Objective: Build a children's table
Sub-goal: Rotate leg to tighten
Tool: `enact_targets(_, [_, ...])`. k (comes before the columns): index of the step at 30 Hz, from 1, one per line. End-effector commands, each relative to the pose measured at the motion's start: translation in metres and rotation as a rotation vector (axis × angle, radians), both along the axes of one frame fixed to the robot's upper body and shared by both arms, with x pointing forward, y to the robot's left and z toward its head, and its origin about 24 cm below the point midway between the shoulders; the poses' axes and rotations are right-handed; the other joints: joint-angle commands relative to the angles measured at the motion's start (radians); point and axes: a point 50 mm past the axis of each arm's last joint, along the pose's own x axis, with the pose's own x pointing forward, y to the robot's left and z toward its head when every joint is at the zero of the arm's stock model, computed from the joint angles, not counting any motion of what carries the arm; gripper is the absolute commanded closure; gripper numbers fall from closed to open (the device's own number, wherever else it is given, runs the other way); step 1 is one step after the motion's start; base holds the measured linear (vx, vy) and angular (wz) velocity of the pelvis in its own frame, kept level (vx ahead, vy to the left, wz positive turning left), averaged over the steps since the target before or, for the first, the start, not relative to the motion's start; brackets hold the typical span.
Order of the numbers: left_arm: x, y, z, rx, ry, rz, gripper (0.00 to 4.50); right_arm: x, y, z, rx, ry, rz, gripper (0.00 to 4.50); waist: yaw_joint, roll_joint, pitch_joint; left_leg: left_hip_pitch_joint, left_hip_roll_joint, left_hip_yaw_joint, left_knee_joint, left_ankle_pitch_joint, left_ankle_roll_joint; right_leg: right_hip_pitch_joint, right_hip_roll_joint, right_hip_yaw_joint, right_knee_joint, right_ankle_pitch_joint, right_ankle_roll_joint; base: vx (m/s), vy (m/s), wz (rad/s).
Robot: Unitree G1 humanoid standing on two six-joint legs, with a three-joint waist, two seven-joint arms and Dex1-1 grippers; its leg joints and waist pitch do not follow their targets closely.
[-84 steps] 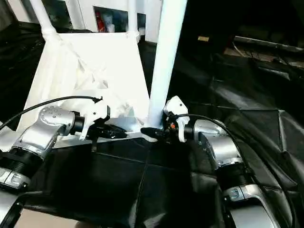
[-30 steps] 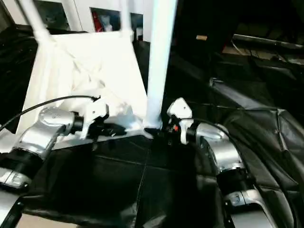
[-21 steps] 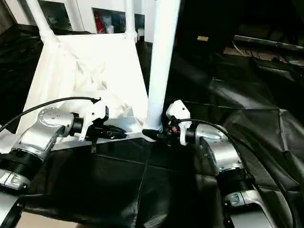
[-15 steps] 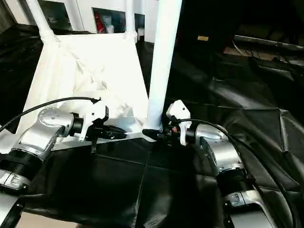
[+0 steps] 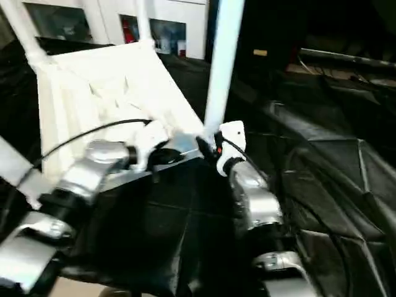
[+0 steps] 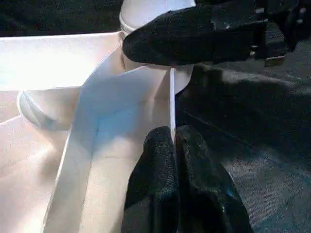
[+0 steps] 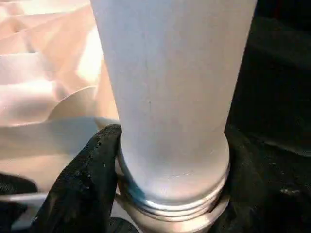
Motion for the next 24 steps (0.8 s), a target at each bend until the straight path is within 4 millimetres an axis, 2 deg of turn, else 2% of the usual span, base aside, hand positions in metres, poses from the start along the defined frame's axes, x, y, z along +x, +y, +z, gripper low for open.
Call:
enact_targets(1, [-0.006,-0.025,0.000,-0.087,0.005,-0.014,4.50,-0.016,0.034,-0.023,0.006,0.103,0.151,1.22,-0.001,-0.004,-0.052,0.002,0.023,-0.010,-0.067,-0.227,0.051,0.055,-0.050,0.054,-0.084,-0.331,-0.155,0.000,0.000,0.00])
enact_targets(7, [-0.007,-0.011,-0.002,-0.060,0.016,-0.042,4.50,-0.011,0.021,-0.016,-0.014,0.073,0.169,0.64,-0.002,-0.005,-0.052,0.001,0.021,-0.007,-0.067,-0.222,0.068,0.056,-0.047,0.059,-0.082,-0.309,-0.163,0.000,0.000,0.00])
enact_targets(9, [-0.009,0.001,-0.004,-0.043,0.032,-0.066,4.50,-0.011,0.012,-0.010,-0.028,0.041,0.261,0.64,-0.001,-0.006,-0.052,0.002,0.022,-0.008,-0.066,-0.222,0.075,0.056,-0.049,0.061,-0.081,-0.311,-0.165,0.000,0.000,0.00])
enact_targets(10, [-0.009,0.005,-0.004,-0.038,0.038,-0.074,4.50,-0.011,0.009,-0.008,-0.034,0.032,0.293,0.64,-0.002,-0.007,-0.052,-0.005,0.021,-0.009,-0.067,-0.216,0.082,0.061,-0.048,0.060,-0.079,-0.304,-0.166,0.000,0.000,0.00])
enact_targets(12, [-0.011,0.011,-0.005,-0.033,0.048,-0.098,4.50,-0.011,0.004,-0.004,-0.049,0.016,0.343,0.64,-0.003,-0.008,-0.052,-0.003,0.021,-0.007,-0.065,-0.213,0.090,0.058,-0.049,0.062,-0.081,-0.303,-0.168,0.000,0.000,0.00])
enact_targets(13, [-0.015,0.017,-0.005,-0.031,0.060,-0.139,4.50,-0.013,-0.003,0.001,-0.068,-0.002,0.431,0.64,-0.003,-0.009,-0.053,-0.005,0.019,-0.006,-0.063,-0.200,0.096,0.061,-0.048,0.062,-0.080,-0.294,-0.172,0.000,0.000,0.00])
enact_targets(14, [-0.015,0.017,-0.005,-0.031,0.060,-0.139,4.50,-0.013,-0.003,0.001,-0.068,-0.002,0.431,0.64,-0.002,-0.010,-0.053,-0.006,0.019,-0.007,-0.063,-0.193,0.100,0.064,-0.049,0.062,-0.078,-0.287,-0.173,0.000,0.000,0.00])
enact_targets(15, [-0.019,0.024,-0.004,-0.029,0.073,-0.192,4.50,-0.016,-0.011,0.006,-0.090,-0.014,0.519,0.64,0.000,-0.007,-0.053,-0.001,0.022,-0.006,-0.061,-0.184,0.110,0.061,-0.049,0.063,-0.078,-0.271,-0.179,0.000,0.000,0.00])
enact_targets(16, [-0.020,0.026,-0.004,-0.028,0.078,-0.208,4.50,-0.017,-0.012,0.007,-0.095,-0.015,0.541,0.64,-0.002,-0.007,-0.054,-0.003,0.023,-0.004,-0.060,-0.170,0.120,0.060,-0.048,0.064,-0.074,-0.248,-0.192,0.000,0.000,0.00])
enact_targets(20, [-0.027,0.036,-0.002,-0.029,0.116,-0.286,4.50,-0.023,-0.023,0.011,-0.105,-0.013,0.652,0.64,0.003,-0.006,-0.058,0.001,0.028,-0.002,-0.058,-0.139,0.121,0.063,-0.046,0.065,-0.063,-0.171,-0.230,0.000,0.000,0.00])
enact_targets(22, [-0.030,0.040,0.000,-0.033,0.144,-0.323,4.50,-0.027,-0.029,0.012,-0.111,-0.003,0.707,0.64,0.004,-0.005,-0.059,0.006,0.029,0.002,-0.055,-0.129,0.135,0.060,-0.041,0.067,-0.056,-0.106,-0.255,0.000,0.000,0.00])
enact_targets(24, [-0.034,0.045,0.000,-0.027,0.173,-0.354,4.50,-0.032,-0.034,0.012,-0.120,0.012,0.771,0.64,0.006,-0.005,-0.059,0.006,0.030,0.002,-0.055,-0.128,0.138,0.062,-0.040,0.066,-0.054,-0.099,-0.266,0.000,0.000,0.00])
